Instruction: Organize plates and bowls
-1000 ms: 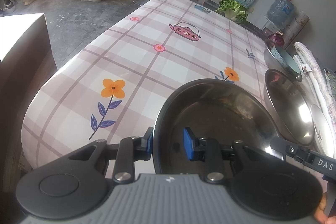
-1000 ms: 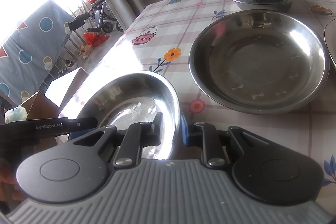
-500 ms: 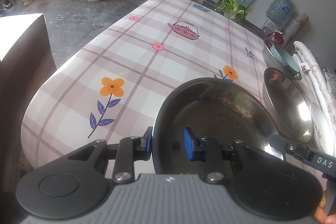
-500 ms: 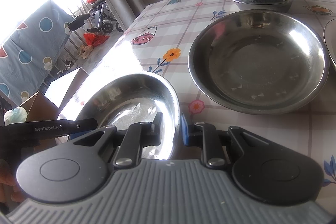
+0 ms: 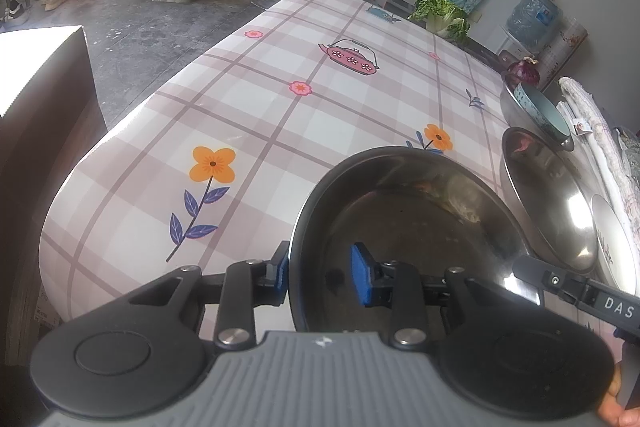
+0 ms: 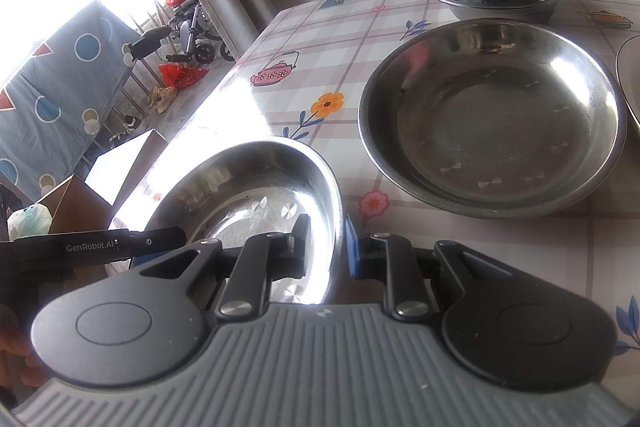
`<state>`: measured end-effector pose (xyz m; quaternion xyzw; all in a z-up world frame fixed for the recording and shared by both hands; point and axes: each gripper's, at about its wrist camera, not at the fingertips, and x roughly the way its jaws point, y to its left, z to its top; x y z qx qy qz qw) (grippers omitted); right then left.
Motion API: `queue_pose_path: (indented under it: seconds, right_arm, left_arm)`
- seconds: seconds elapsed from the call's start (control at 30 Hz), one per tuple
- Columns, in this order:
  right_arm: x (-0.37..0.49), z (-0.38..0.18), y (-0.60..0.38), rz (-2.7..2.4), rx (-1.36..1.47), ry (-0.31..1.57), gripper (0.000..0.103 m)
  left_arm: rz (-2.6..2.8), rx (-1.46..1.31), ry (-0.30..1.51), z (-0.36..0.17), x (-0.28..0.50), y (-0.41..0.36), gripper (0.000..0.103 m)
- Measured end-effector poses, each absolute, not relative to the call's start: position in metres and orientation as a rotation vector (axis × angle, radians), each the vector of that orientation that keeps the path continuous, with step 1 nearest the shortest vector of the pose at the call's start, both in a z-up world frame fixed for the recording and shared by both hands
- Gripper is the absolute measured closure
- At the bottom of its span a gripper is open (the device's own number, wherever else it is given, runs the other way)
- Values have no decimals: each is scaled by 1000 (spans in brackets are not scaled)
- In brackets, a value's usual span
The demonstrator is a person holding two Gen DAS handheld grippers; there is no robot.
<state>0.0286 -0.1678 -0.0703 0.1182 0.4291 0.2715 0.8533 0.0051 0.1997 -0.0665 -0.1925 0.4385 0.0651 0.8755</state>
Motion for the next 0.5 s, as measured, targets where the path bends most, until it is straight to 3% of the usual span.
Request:
queue_pose_path:
  seconds: [0.5]
  right_arm:
    - [30,-70,-168,571,249,901,85]
  left_arm:
    - [136,-386,911,-67,7,198,71]
